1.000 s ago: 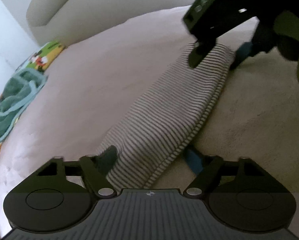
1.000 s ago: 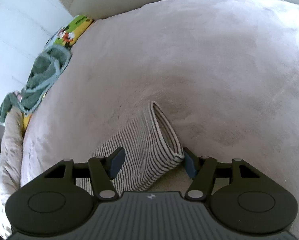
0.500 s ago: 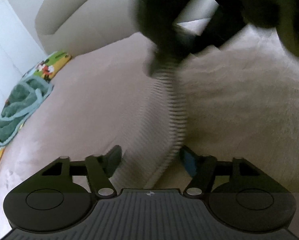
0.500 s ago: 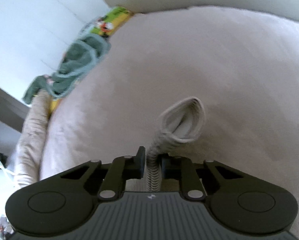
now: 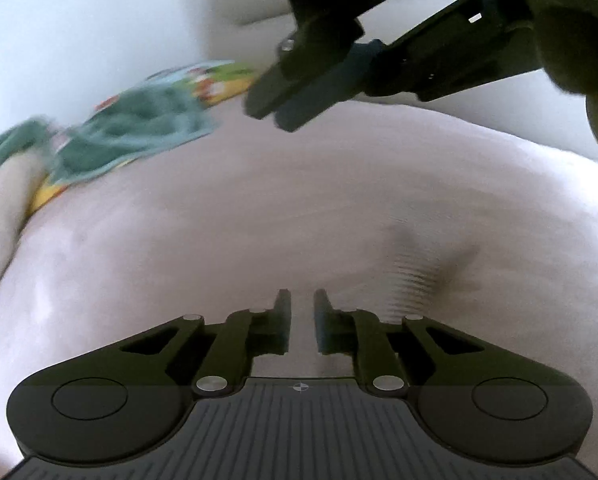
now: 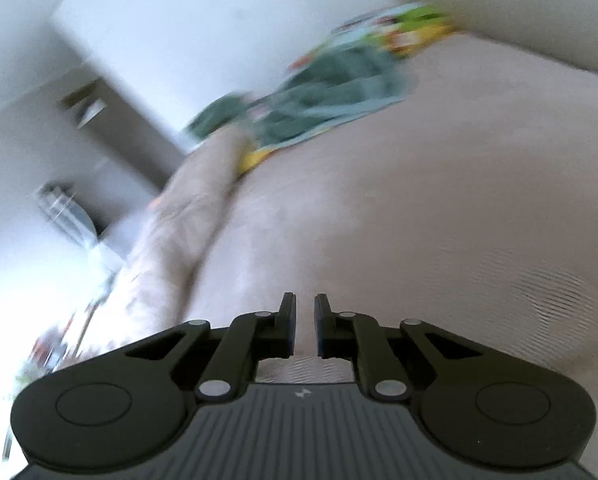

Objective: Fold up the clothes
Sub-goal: 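Pinch the folded sleeve cuff with the right gripper while the left gripper holds the shirt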

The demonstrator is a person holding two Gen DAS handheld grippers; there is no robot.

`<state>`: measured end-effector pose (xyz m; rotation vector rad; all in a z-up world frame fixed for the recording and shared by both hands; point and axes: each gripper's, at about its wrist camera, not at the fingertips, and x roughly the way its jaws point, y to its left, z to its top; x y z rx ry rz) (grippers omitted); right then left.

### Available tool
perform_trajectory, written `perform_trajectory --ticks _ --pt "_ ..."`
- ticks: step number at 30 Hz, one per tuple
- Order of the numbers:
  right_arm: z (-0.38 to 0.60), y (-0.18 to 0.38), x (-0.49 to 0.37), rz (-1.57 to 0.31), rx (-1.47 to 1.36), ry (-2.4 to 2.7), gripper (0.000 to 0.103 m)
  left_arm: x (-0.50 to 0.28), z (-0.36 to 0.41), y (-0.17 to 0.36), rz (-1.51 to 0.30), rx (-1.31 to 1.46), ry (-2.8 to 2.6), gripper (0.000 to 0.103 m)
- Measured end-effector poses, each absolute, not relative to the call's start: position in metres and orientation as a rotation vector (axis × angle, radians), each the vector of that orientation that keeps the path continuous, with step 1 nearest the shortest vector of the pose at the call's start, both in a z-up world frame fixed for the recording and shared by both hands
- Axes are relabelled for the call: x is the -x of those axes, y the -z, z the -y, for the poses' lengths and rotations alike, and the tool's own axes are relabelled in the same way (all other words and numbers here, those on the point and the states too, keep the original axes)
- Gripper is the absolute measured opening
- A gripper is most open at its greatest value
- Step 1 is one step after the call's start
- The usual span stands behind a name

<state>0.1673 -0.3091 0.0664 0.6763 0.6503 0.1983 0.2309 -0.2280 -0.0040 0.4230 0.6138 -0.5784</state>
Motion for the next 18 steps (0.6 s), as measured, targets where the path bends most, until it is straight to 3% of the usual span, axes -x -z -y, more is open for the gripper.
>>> perform_trajectory --ticks 6,8,11,13,16,18 --pt "0.234 -0.077 -0.196 -0.689 -0.602 -0.336 0.011 -0.244 0.115 0.018 -0.787 -0.287 0.34 0.012" --pt "0.229 -0.066 -0.194 -0.74 -0.603 -0.276 0.024 -0.242 0.088 0.022 -0.828 -0.228 0.345 0.018" --pt "0.253 -0.016 -0.173 -0.935 -0.763 -0.047 0.027 -0.24 0.09 0.022 -0.839 -0.22 0.412 0.047" --pt "0.271 0.017 -0.149 -1.038 -0.866 0.109 0.027 -0.236 0.097 0.021 -0.835 -0.234 0.466 0.074" --pt "0.292 0.036 -0.12 -1.076 -0.813 0.299 0.029 -0.225 0.115 0.022 -0.807 -0.288 0.555 0.088" --pt "0.301 0.029 -0.114 -1.037 -0.669 0.367 0.038 -0.216 0.135 0.027 -0.787 -0.346 0.61 0.09"
